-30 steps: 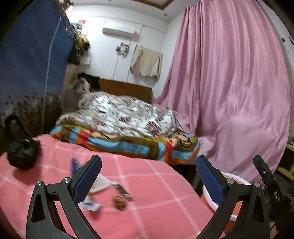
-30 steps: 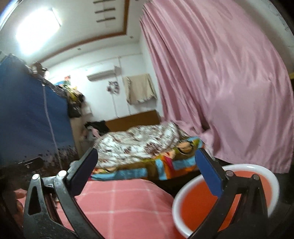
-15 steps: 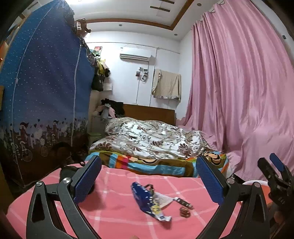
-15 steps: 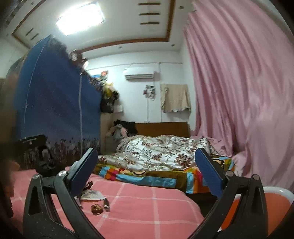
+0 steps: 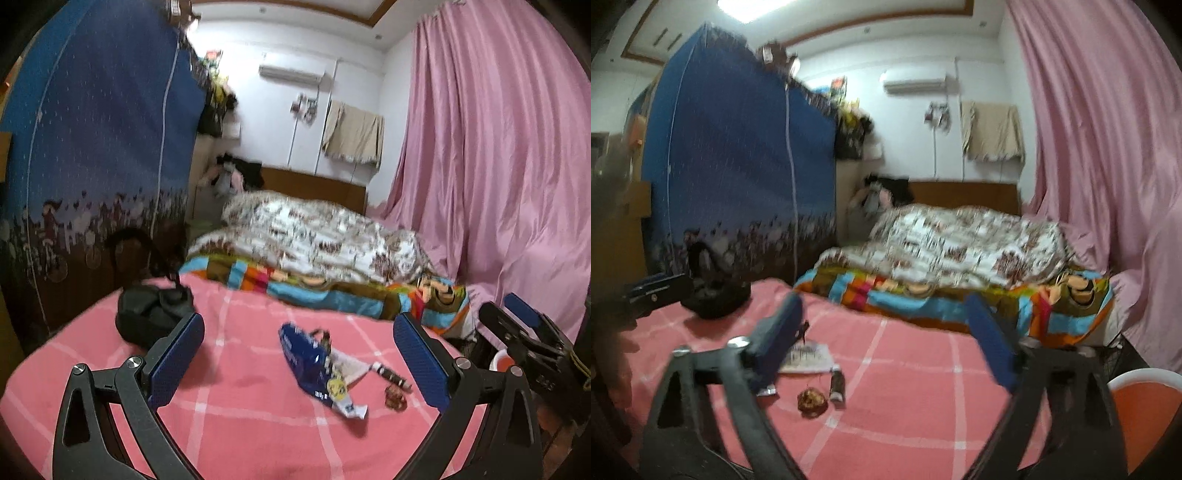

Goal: Collect trash
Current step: 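Move both tools back over the trash on the bedspread, then grasp the blue Ca snack bag with the left tool while the right tool grasps the dark stick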

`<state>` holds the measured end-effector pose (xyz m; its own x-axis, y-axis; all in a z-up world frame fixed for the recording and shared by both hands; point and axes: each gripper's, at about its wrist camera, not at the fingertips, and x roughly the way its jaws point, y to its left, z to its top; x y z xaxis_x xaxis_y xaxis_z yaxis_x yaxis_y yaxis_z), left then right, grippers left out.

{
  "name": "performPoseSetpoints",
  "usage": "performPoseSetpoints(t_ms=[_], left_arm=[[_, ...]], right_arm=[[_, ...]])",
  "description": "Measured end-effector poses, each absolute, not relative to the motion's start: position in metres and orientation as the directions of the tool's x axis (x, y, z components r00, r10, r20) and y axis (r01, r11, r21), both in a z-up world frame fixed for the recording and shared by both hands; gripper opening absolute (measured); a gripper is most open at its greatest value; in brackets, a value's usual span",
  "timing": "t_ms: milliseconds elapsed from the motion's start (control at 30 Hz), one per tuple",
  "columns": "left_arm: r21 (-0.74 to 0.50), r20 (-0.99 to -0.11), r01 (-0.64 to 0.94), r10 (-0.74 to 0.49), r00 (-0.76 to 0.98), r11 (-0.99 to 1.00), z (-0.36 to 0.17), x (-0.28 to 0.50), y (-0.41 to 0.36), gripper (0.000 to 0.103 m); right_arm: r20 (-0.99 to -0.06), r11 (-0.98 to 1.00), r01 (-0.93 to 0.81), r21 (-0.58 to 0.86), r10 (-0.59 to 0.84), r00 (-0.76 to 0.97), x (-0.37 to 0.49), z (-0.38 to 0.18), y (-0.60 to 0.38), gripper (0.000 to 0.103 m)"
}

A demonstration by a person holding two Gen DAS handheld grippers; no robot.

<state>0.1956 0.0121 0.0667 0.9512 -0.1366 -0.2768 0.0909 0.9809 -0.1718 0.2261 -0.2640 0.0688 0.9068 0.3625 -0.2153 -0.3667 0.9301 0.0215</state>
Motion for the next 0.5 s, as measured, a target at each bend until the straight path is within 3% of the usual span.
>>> performPoseSetpoints(t_ms=[133, 267, 367, 500], left_arm=[[-0.202, -0.367, 0.119, -0.188, 0.911, 0.972, 0.059, 0.210, 0.008, 0.095], [-0.227, -0.480, 0.156, -0.250, 0.841, 0.961, 0.047, 0.229, -0.001, 0.070], [-0.262, -0.541, 0.188, -0.305, 0.784, 0.947, 0.038, 0.242, -0.007, 0.067], [-0.275, -0.607, 0.206, -0.336, 0.720, 0.939, 0.030, 0.257, -0.020, 0.050]], right_arm=[[-0.330, 0.911, -0.408, 0.058, 0.403, 0.854, 0.243, 0.052, -0.260, 0.069], [-0.433, 0.902, -0.424, 0.078, 0.414, 0.801, 0.259, 0.035, -0.254, 0.068], [-0.474, 0.893, -0.442, 0.090, 0.429, 0.769, 0.264, 0.025, -0.252, 0.065], [-0.508, 0.884, -0.459, 0.088, 0.436, 0.743, 0.266, 0.019, -0.244, 0.064]])
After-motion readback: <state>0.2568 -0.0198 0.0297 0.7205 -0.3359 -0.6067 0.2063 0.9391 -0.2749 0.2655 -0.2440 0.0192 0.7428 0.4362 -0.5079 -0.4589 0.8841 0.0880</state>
